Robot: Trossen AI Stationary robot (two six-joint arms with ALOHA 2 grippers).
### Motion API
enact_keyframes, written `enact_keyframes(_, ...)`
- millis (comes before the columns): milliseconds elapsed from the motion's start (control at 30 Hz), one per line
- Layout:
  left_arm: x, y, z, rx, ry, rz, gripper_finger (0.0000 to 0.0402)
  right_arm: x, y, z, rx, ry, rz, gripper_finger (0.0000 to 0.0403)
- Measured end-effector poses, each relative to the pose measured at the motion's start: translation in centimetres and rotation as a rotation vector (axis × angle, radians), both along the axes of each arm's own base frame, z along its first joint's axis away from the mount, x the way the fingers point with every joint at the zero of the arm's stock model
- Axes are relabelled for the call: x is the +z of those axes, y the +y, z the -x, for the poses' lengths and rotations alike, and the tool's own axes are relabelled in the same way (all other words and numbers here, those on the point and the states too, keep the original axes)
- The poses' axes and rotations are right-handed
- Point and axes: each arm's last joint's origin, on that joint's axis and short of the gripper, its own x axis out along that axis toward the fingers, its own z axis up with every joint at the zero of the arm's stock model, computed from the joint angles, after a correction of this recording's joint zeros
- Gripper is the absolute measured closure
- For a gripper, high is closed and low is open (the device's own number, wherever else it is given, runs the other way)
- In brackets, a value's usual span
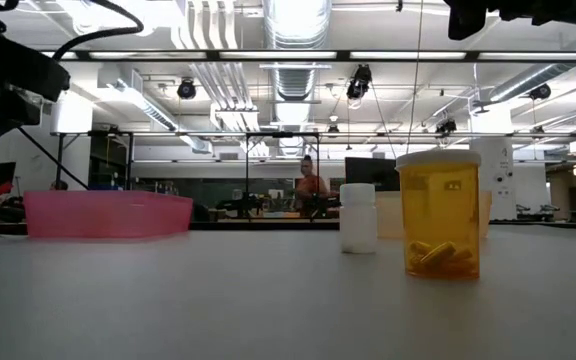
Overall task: Pick and place medicine bottles into bin by pill shape (circle, oval)
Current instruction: Put the blue tablet bottle into the orange bin
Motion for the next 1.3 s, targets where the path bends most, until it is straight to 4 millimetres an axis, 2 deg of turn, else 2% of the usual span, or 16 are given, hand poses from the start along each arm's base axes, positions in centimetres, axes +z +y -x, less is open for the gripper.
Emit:
enact_keyframes(200,-0.2,-0.1,-0.2,0.006,-0.017,0.012,0.0182,0.0,0.0,0.0,0.000,0.000,0.000,0.0197)
enact_keyframes(700,-0.2,-0.2,-0.3,0.007,-0.028,0.020,0.0286,-0.1,0.0,0.0,-0.003,0.008,-0.006,0.0197)
enact_keyframes(967,0.2,-0.3,-0.5,0.009,-0.039,0.027,0.0296,-0.1,0.0,0.0,-0.007,0.008,-0.008,0.0197)
enact_keyframes(1133,1.8,-0.3,-1.6,0.047,-0.090,0.062,0.0297,-0.1,0.0,0.0,-0.006,0.012,-0.022,0.0197)
enact_keyframes(1300,4.4,0.9,-4.2,0.090,-0.174,0.096,0.0297,-0.1,0.0,0.1,-0.006,0.020,-0.035,0.0197)
